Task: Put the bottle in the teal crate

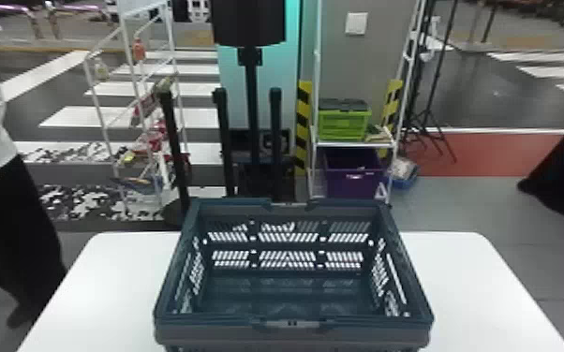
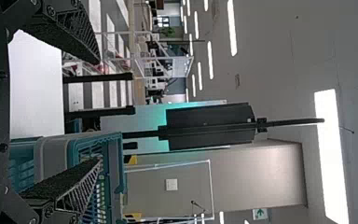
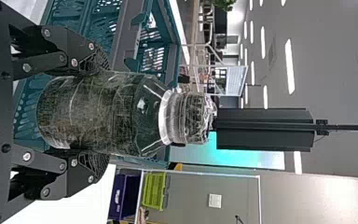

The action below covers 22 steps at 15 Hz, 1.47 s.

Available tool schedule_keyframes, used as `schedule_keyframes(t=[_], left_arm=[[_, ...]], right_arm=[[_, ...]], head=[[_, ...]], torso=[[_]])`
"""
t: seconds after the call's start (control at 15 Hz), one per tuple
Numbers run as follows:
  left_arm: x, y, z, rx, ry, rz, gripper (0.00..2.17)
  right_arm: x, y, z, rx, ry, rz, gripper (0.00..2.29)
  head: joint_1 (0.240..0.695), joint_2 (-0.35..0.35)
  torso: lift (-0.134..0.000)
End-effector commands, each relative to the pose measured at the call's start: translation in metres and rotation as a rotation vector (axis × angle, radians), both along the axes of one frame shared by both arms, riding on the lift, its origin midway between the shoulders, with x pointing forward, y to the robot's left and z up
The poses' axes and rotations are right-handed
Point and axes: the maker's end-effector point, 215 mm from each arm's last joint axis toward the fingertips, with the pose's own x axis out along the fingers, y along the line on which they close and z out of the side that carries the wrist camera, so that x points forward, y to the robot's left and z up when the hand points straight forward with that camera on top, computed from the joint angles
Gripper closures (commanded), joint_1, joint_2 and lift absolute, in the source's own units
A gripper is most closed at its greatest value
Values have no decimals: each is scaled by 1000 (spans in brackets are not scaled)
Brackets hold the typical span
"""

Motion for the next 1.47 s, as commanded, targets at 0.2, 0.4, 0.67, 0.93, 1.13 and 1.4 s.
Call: schedule_keyframes(t=[0.2,0.4,0.67,0.93,1.13,1.4], left_arm=[[1,0,-2,1,3,1,140],[0,0,-3,1,4,1,140],[1,1,-4,-1,7,3,140],[2,1,-4,1,9,1,140],[1,1,-5,3,13,-1,140],[-1,3,-5,3,13,1,140]], right_arm=[[1,-1,-1,2,1,-4,2081],[1,-1,-1,2,1,-4,2081],[6,-4,5,-9,-20,2,2081],[29,-19,37,-17,-105,15,2081],[61,-27,41,1,-62,28,2081],[113,-27,39,45,14,54,2081]], head=[[499,0],[499,0],[499,0],[499,0],[499,0],[499,0]], torso=[[0],[0],[0],[0],[0],[0]])
